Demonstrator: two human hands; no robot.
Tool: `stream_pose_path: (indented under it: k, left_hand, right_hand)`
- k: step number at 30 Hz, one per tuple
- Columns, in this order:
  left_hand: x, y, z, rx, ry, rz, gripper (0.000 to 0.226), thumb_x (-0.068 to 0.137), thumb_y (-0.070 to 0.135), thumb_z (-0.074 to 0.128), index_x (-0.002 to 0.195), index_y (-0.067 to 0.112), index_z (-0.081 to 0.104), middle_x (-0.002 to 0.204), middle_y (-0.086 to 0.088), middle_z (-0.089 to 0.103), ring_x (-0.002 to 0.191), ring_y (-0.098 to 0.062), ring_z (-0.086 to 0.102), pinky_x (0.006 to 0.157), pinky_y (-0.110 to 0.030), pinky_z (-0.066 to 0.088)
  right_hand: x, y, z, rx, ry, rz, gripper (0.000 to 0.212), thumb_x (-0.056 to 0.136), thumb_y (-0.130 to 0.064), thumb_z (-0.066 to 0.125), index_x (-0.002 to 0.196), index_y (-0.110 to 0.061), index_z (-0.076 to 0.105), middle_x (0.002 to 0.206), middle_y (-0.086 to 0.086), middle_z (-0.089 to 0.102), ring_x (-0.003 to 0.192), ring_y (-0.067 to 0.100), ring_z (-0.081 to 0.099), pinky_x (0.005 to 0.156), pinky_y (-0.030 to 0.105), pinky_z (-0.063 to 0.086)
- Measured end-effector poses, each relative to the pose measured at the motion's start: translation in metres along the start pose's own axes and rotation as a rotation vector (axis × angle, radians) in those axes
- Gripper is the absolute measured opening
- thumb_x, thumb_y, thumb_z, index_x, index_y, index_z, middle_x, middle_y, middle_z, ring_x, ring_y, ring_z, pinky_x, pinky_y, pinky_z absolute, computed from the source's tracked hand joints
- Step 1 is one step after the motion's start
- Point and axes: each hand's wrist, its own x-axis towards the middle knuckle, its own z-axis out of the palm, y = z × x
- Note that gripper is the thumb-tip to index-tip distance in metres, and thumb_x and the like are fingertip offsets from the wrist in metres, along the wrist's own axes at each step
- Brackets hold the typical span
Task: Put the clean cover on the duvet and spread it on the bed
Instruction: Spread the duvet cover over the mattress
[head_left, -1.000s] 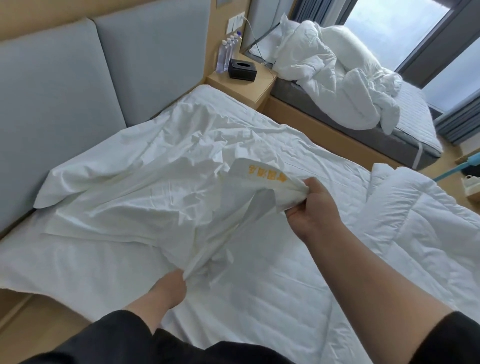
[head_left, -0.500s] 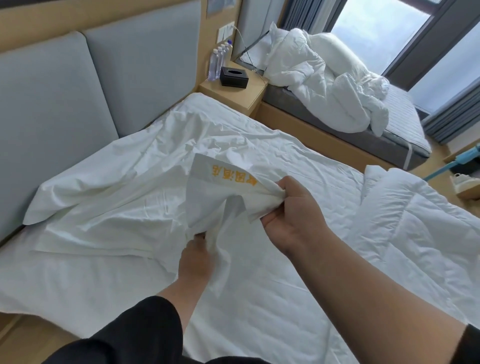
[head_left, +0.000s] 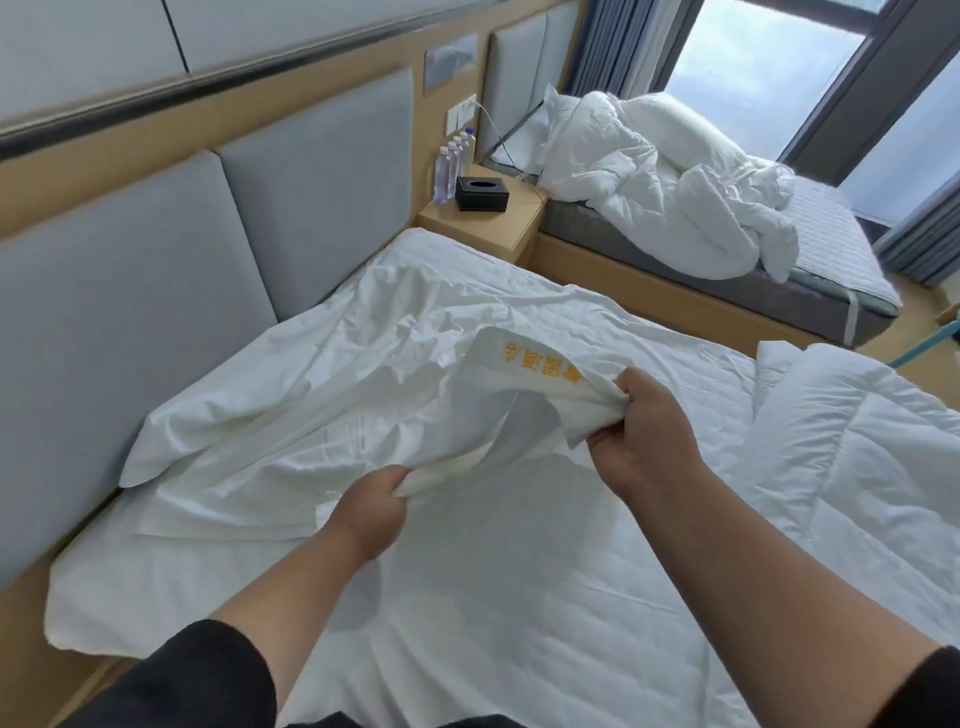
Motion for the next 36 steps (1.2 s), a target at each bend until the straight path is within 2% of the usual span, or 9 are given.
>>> stream_pose_path:
  k: [6,10,13,19,24,28,31,34,36]
  left_hand:
    - [-0.044,0.085,-0.082,0.031,0.186,0.234,0.022,0.079,0.016,0.05,0.065,0.031,0.057,0.057,0.017,0.054,0.054,-0.002,0.046,0.05,-0.018,0.033]
    - [-0.068,0.14,-0.11,-0.043,0.28,0.355,0.011,0.084,0.018,0.056,0.074,0.014,0.059,0.057,0.01,0.047,0.053,-0.007,0.041,0.055,-0.024,0.039]
    - [-0.087,0.148,-0.154,-0.147,0.414,0.399,0.014,0.07,0.018,0.047,0.072,0.011,0.058,0.057,0.004,0.047,0.052,-0.007,0.041,0.047,-0.02,0.035]
    - [-0.064,0.043,-0.287,0.222,0.744,0.11,0.03,0.052,0.015,0.038,0.071,0.013,0.06,0.061,-0.001,0.056,0.065,-0.03,0.052,0.058,-0.036,0.042]
    - [0.001,-0.054,-0.29,0.297,0.561,-0.026,0.027,0.054,0.014,0.037,0.071,0.015,0.059,0.076,-0.007,0.058,0.077,-0.035,0.05,0.064,-0.037,0.035]
    - [0.045,-0.089,-0.279,0.445,0.458,-0.069,0.026,0.074,-0.002,0.052,0.095,0.01,0.063,0.1,-0.014,0.06,0.097,-0.041,0.054,0.079,-0.042,0.045]
    - [0.043,-0.095,-0.247,0.557,0.479,0.38,0.032,0.066,0.0,0.049,0.095,0.008,0.059,0.087,-0.014,0.056,0.08,-0.038,0.053,0.072,-0.045,0.045]
    - [0.018,-0.083,-0.194,0.459,0.112,0.946,0.028,0.068,0.011,0.048,0.094,0.019,0.053,0.088,0.0,0.051,0.079,-0.021,0.048,0.072,-0.032,0.042]
    - [0.016,-0.073,-0.17,0.437,-0.065,1.039,0.028,0.07,0.012,0.05,0.096,0.018,0.056,0.094,-0.001,0.055,0.087,-0.018,0.052,0.078,-0.027,0.045]
  right_hand:
    - [0.001,0.026,0.004,-0.321,-0.053,0.072,0.026,0.071,0.006,0.05,0.057,-0.013,0.059,0.06,0.003,0.049,0.055,0.016,0.051,0.051,0.028,0.043]
    - [-0.015,0.096,0.015,-0.563,-0.151,0.281,0.035,0.07,0.004,0.054,0.103,0.006,0.065,0.094,0.023,0.072,0.085,0.041,0.072,0.065,0.041,0.056]
    - [-0.006,0.111,0.014,-0.591,-0.075,0.28,0.034,0.074,0.001,0.056,0.107,0.008,0.061,0.098,0.026,0.068,0.086,0.042,0.07,0.065,0.043,0.054]
    - [0.035,0.047,0.026,-0.6,0.271,-0.05,0.013,0.08,0.0,0.058,0.074,-0.011,0.063,0.078,0.013,0.061,0.061,0.027,0.053,0.057,0.035,0.042]
    - [0.001,0.066,0.115,-0.548,0.096,-0.085,0.039,0.069,0.007,0.044,0.041,-0.02,0.049,0.045,-0.006,0.039,0.048,0.018,0.035,0.047,0.028,0.028]
    - [-0.019,0.093,0.185,-0.445,0.04,-0.111,0.025,0.071,0.01,0.046,0.065,-0.014,0.043,0.058,0.003,0.035,0.053,0.019,0.034,0.05,0.03,0.026]
    - [-0.031,0.098,0.224,-0.354,0.013,-0.167,0.026,0.074,0.011,0.041,0.084,-0.008,0.056,0.079,0.008,0.046,0.07,0.027,0.041,0.057,0.033,0.033]
    - [-0.046,0.103,0.25,-0.322,0.014,-0.195,0.037,0.075,0.01,0.04,0.098,-0.011,0.06,0.094,0.009,0.051,0.083,0.029,0.047,0.069,0.041,0.036]
    - [-0.061,0.106,0.261,-0.349,0.013,-0.208,0.032,0.069,0.006,0.042,0.091,-0.011,0.059,0.09,0.009,0.048,0.081,0.029,0.045,0.07,0.042,0.033]
